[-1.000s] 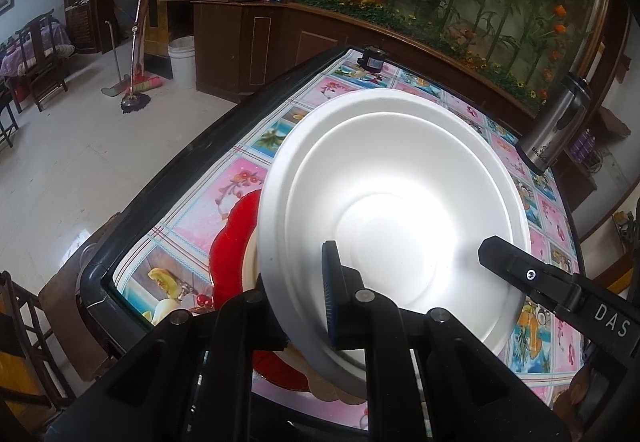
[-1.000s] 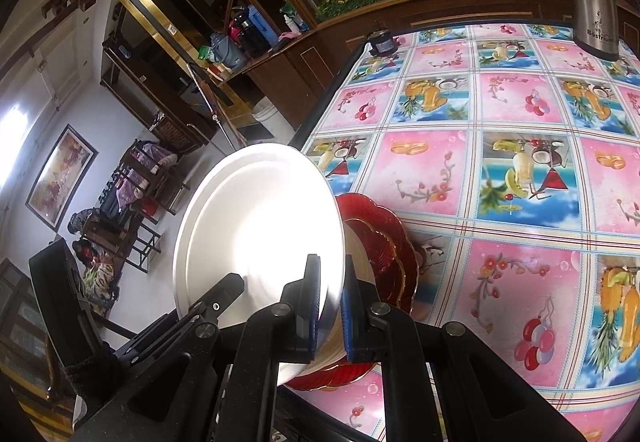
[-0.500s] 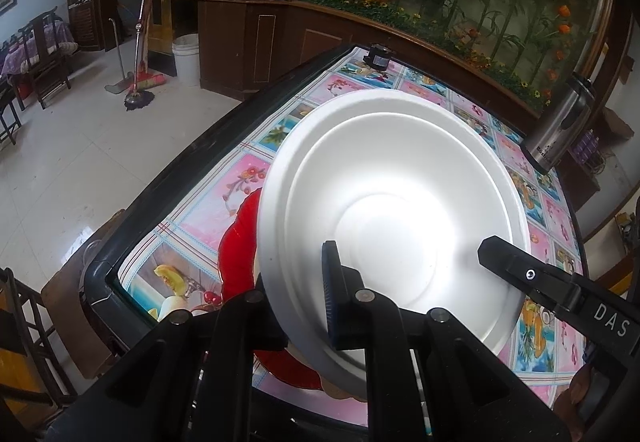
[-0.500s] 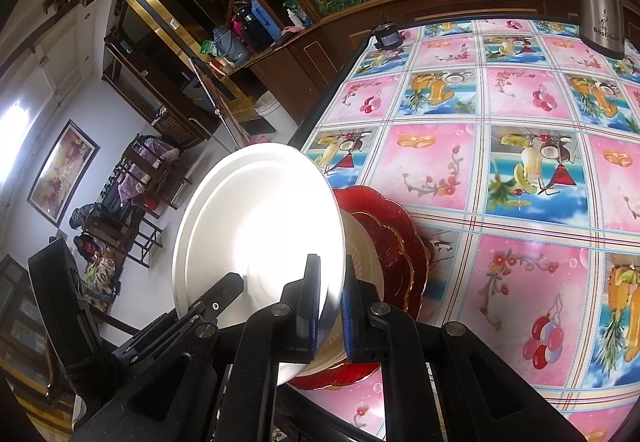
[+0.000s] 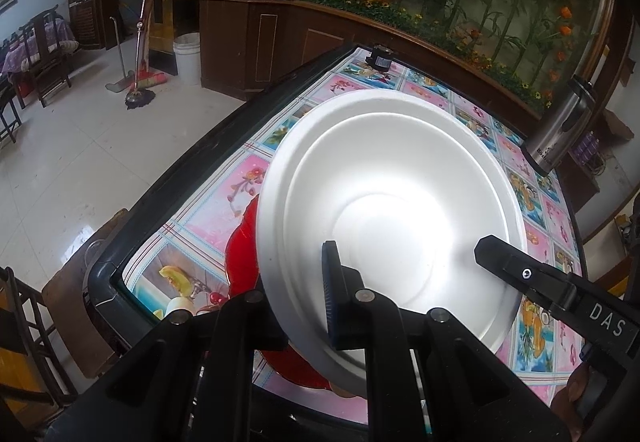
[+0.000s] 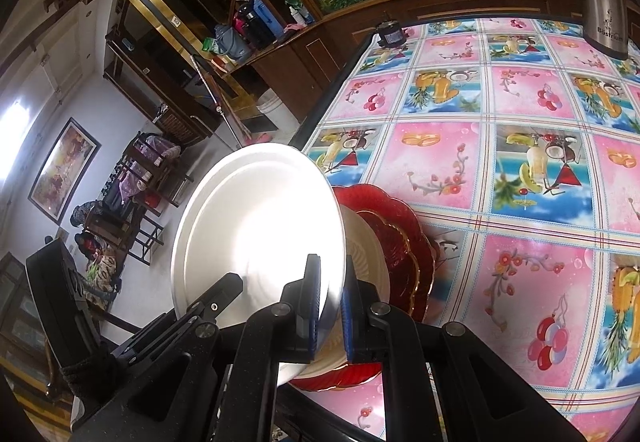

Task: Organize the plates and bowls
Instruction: 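Lower the white plate onto the beige plate on the stack, then open both grippers to release the white plate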

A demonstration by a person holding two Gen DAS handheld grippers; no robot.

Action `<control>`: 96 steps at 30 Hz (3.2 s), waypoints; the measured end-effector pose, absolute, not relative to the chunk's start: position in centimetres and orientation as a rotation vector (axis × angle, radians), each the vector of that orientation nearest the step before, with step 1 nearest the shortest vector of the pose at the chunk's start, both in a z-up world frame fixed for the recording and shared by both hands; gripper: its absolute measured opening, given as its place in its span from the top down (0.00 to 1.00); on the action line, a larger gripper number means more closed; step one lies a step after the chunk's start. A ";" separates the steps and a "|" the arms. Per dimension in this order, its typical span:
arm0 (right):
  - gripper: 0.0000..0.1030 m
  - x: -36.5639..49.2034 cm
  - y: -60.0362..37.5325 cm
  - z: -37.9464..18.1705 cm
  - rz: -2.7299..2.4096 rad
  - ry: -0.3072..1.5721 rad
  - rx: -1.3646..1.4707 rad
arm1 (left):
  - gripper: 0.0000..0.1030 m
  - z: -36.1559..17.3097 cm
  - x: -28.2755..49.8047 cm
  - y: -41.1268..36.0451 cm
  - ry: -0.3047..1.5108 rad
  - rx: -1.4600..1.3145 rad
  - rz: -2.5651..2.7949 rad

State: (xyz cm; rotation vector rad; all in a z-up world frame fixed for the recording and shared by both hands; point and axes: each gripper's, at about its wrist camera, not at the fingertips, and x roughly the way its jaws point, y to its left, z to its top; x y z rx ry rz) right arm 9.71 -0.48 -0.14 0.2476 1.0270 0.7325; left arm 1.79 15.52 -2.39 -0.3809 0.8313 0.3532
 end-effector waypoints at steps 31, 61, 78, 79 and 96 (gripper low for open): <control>0.91 10.0 0.7 -0.7 0.731 1.072 0.231 | 0.90 -3.2 2.6 16.2 0.897 -0.374 0.333; 0.87 10.1 0.0 -0.7 0.727 1.084 0.232 | 0.89 -3.1 2.1 15.6 0.908 -0.357 0.336; 0.69 10.1 -0.3 -0.7 0.699 1.084 0.235 | 0.45 -2.6 2.2 15.0 0.901 -0.338 0.365; 0.67 10.1 -0.3 -0.6 0.699 1.082 0.233 | 0.45 -2.5 2.1 15.1 0.899 -0.341 0.365; 0.08 6.4 -2.2 2.0 0.780 0.938 0.131 | 0.21 -1.6 -2.3 12.4 0.783 -0.298 0.358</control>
